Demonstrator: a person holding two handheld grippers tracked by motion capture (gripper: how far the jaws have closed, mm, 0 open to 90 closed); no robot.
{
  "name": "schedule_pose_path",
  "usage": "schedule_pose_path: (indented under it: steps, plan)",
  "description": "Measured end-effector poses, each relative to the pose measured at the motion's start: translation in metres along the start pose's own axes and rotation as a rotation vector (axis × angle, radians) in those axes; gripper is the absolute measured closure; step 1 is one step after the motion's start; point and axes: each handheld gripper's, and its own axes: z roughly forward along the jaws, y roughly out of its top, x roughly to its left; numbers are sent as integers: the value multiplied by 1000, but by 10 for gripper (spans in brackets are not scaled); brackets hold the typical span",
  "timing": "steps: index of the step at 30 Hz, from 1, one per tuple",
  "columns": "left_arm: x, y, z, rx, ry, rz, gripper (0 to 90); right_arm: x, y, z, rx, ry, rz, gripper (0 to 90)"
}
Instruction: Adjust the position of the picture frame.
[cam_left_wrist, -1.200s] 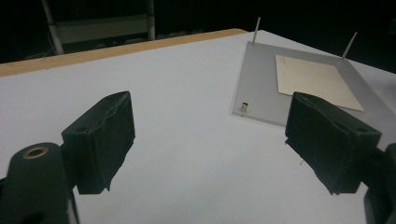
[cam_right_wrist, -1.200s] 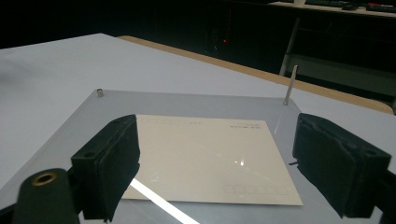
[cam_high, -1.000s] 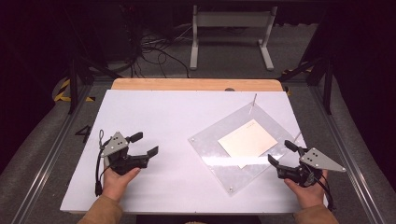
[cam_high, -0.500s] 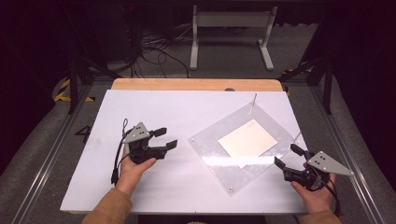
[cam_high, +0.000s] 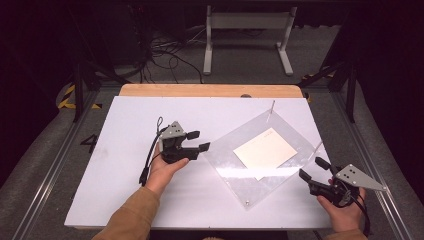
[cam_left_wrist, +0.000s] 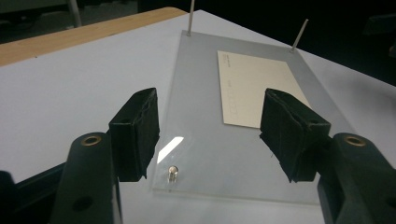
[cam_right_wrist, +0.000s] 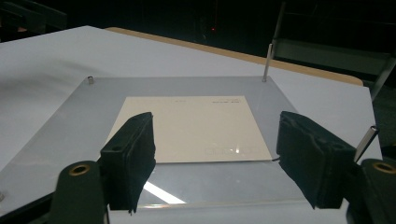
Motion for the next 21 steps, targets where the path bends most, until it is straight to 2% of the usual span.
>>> schedule_pose_path:
  steps: [2, 4, 8, 11, 13, 15, 18, 21]
  plan:
    - [1, -2, 6, 4, 7, -1, 378, 0, 0, 2, 16, 17, 12, 304]
    - [5, -7, 13, 31, 41, 7, 366, 1, 0, 2, 25, 16, 14, 324]
    - [8, -12, 24, 38, 50, -11, 377, 1, 2, 1, 24, 27, 22, 323]
    - [11, -15, 30, 52, 56, -22, 445, 1, 2, 2, 28, 29, 22, 323]
    - [13, -19, 37, 99, 82, -16, 481, 1, 2, 3, 30, 32, 25, 325]
    - [15, -23, 42, 132, 88, -6, 512, 1, 1, 2, 33, 35, 24, 332]
    - [16, -26, 46, 154, 89, -22, 534, -1, 1, 2, 32, 39, 28, 337]
    - [18, -27, 47, 165, 87, -16, 562, -1, 1, 2, 37, 40, 32, 337]
